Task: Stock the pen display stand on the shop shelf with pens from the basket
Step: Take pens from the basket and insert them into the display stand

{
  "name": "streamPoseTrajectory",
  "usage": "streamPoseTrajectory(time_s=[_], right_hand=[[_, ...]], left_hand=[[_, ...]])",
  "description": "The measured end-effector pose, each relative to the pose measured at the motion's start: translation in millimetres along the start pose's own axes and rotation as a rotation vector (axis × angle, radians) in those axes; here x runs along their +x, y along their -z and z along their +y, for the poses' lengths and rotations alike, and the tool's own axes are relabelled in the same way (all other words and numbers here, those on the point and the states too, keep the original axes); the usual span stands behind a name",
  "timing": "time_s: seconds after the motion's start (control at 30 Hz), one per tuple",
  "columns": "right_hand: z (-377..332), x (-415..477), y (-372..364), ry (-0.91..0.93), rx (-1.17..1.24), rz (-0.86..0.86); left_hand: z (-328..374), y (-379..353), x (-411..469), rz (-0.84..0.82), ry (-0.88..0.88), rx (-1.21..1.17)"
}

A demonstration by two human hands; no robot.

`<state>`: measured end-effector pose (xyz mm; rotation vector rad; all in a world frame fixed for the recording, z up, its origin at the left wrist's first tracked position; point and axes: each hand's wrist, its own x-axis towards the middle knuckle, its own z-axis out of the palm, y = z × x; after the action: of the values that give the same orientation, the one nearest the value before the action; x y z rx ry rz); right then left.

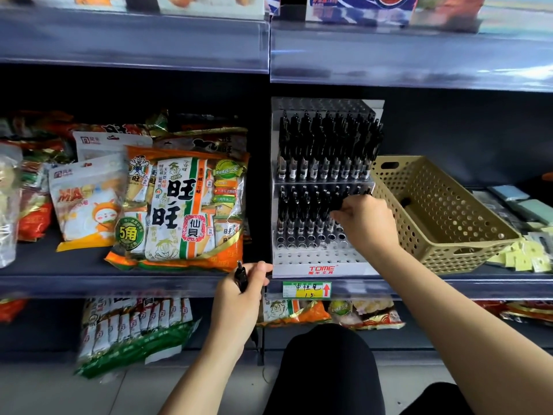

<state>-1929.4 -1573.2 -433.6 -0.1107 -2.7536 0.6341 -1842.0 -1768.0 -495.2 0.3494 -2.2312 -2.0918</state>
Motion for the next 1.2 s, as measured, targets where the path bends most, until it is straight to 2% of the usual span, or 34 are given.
streamPoseTrajectory(time_s=[0.2,0.33,0.4,0.47,0.57,0.7,0.73,0.8,0.9,1.03,1.1,1.2], right_hand=[[2.2,-0.9,-3.5,-0.047,-0.033,-0.036],[3.6,-7.4,-4.0,-0.061,-0.013,0.000],[0.9,-16.9,-1.1,-0.027,-0.015,0.068],[-9.4,-32.4,3.7,0.082,-0.008,0.075],[-27.9,-58.8,5.4,0.247,0.023,-0.044],[-40.8,-84.4,0.9,0.279,0.389,-0.532],[-42.5,-89.4,-1.7,0.310,0.417,-0.584],[-43.4,-97.3,-9.0,0.361,0.439,-0.524],[-44.6,-102.0,-14.7,0.396,0.449,-0.414],[-41.8,-103.2,-16.0,0.422,0.480,-0.375],[-37.5,-100.5,-13.2,0.313,0.629,-0.386],[-30.9,-95.4,-5.4,0.042,0.939,-0.370]], left_hand=[[2.1,0.4,-0.5,0.008,0.006,-0.016],[7.6,-2.7,-0.1,0.020,0.056,-0.149],[11.2,-3.9,0.8,0.030,0.075,-0.222],[14.2,-5.1,1.5,0.040,0.078,-0.288],[22.4,-8.9,1.6,0.078,0.095,-0.416],[34.8,-13.2,0.2,0.126,0.084,-0.507],[35.4,-14.1,-0.5,0.128,0.064,-0.468],[36.1,-16.2,-3.7,0.120,0.049,-0.387],[35.6,-20.6,-9.1,0.071,0.072,-0.333],[36.3,-25.1,-14.2,-0.060,0.048,-0.276],[34.4,-23.3,-16.6,-0.193,0.004,-0.213],[29.3,-20.1,-21.3,-0.400,-0.050,-0.066]])
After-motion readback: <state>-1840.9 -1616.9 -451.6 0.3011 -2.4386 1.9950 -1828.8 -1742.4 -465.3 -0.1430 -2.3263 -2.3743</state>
